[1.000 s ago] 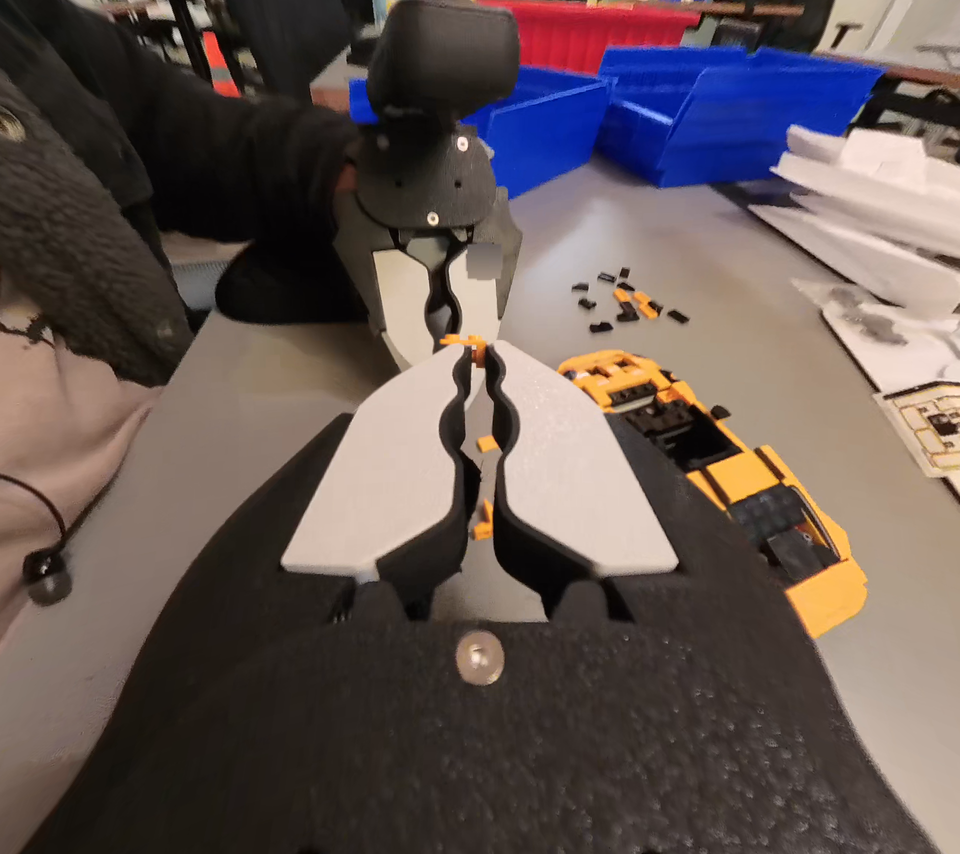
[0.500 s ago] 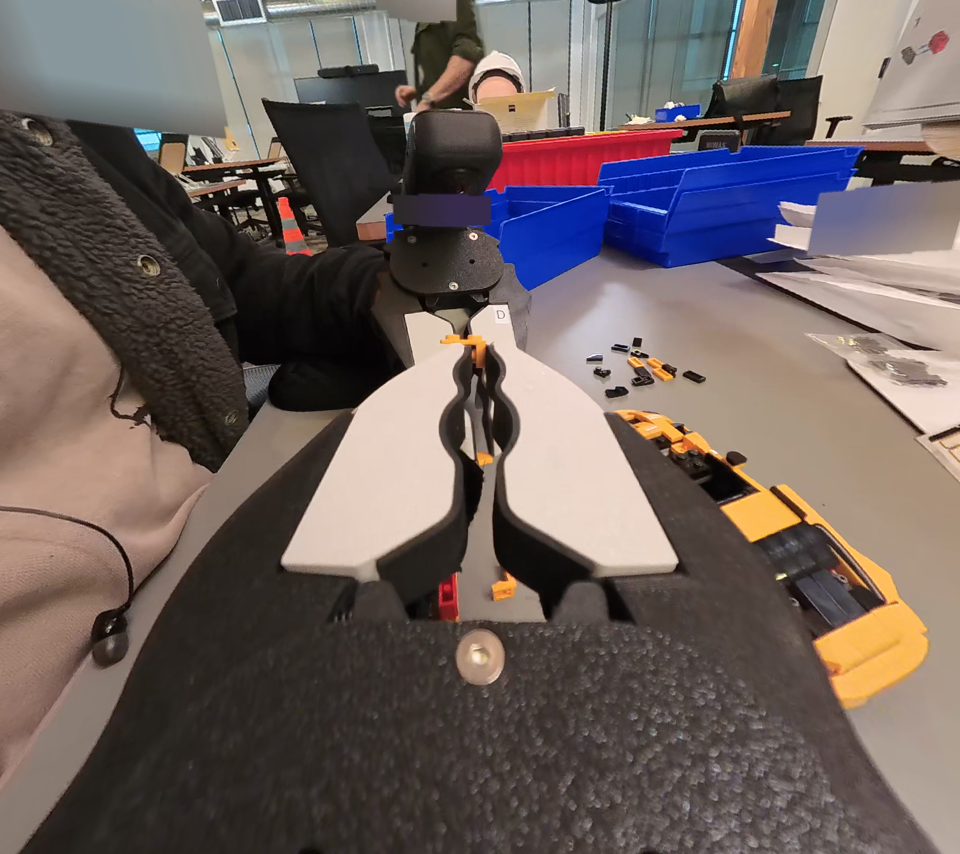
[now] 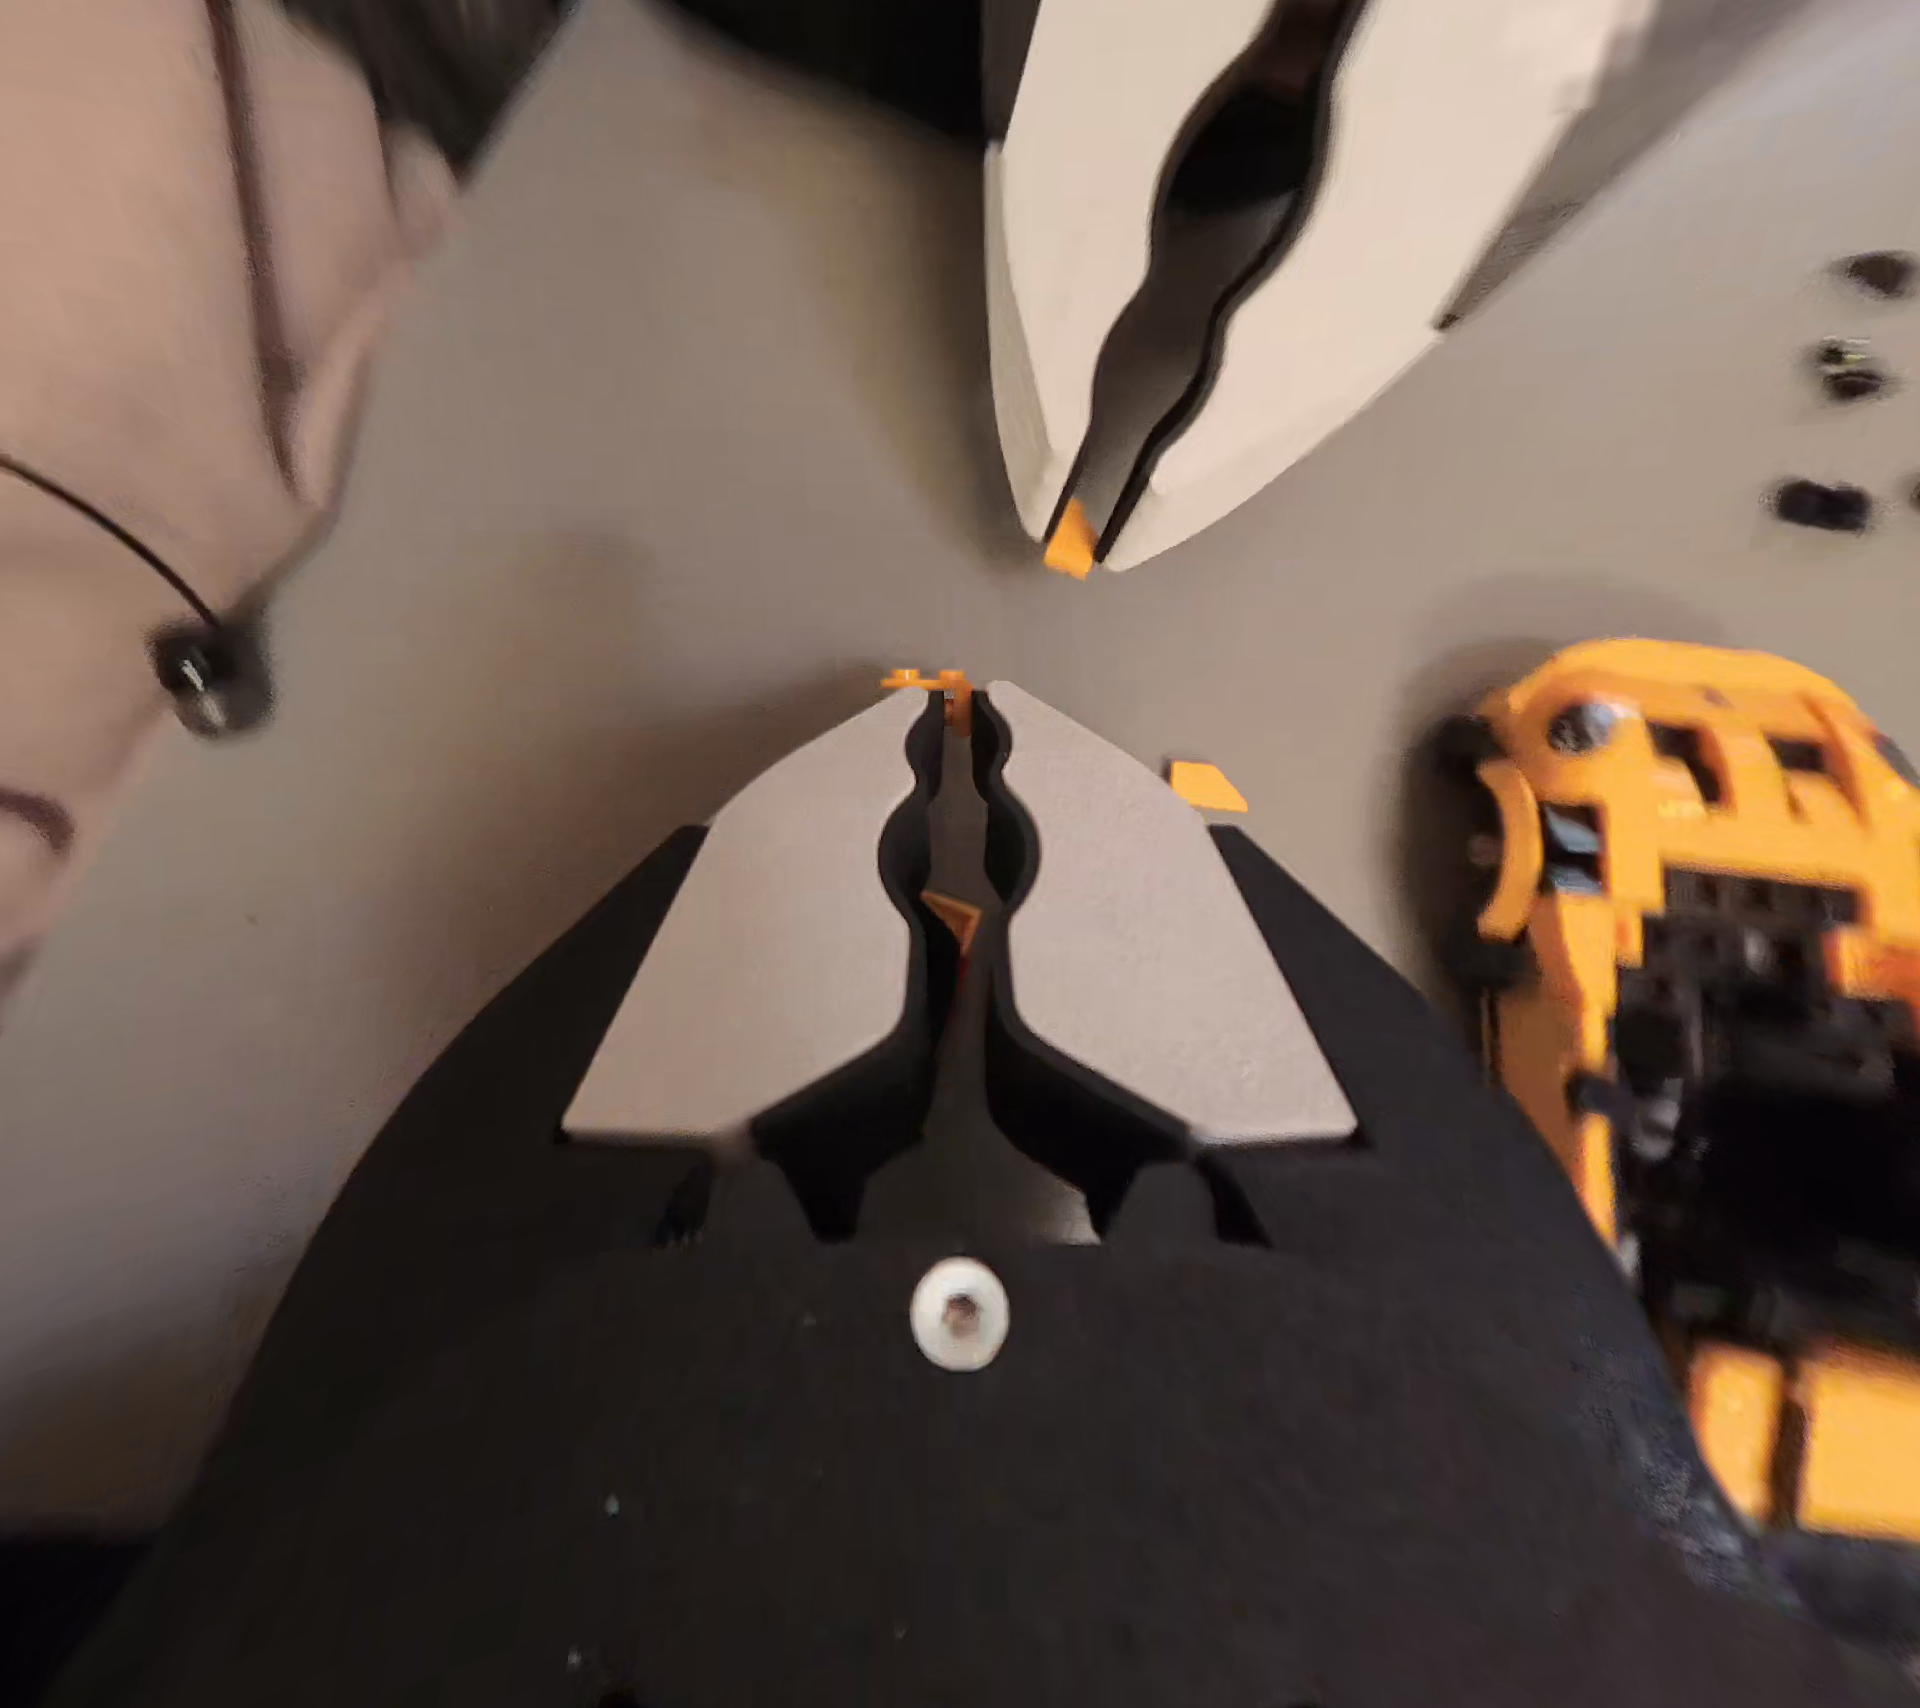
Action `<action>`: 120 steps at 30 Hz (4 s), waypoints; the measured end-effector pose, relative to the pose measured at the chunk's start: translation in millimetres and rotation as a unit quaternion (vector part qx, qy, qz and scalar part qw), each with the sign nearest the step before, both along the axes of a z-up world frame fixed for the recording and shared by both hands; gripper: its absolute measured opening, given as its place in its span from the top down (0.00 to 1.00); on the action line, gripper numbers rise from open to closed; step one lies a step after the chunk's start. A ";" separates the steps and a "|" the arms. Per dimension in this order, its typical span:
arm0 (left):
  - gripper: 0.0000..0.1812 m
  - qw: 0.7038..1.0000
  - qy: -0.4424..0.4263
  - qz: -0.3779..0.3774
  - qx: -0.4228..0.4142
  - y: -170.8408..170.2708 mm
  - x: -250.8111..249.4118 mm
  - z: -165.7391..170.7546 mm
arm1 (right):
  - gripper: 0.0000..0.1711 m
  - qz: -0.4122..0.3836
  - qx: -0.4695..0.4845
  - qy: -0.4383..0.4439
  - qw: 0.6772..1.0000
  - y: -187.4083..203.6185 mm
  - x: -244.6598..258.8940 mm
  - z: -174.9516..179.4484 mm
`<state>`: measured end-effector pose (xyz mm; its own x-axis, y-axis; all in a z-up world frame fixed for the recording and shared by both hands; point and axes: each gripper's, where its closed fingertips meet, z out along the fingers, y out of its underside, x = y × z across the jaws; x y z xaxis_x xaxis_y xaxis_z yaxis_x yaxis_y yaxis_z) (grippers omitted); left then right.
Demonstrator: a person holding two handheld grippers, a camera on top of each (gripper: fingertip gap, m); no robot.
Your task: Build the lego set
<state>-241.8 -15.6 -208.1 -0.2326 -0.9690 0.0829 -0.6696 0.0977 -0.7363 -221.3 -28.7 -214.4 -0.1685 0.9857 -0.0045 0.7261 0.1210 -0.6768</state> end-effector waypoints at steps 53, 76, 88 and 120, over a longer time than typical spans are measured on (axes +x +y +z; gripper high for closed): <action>0.96 0.997 -0.046 0.005 0.053 -1.2 -0.3 8.3 | 0.99 0.033 -0.415 -0.071 0.907 -37.3 5.6 30.1; 0.96 0.992 -0.038 -0.070 0.102 -35.2 10.7 -0.3 | 0.98 0.053 -0.396 -0.139 0.906 -17.3 -5.3 12.6; 0.96 0.994 0.000 -0.053 0.100 -29.2 8.2 -11.0 | 0.96 0.024 -0.339 -0.174 0.924 -5.3 -8.9 -1.4; 0.96 0.991 -0.053 -0.075 0.098 -34.8 3.8 9.5 | 0.98 -0.132 -0.365 0.034 0.921 -32.6 -24.7 34.7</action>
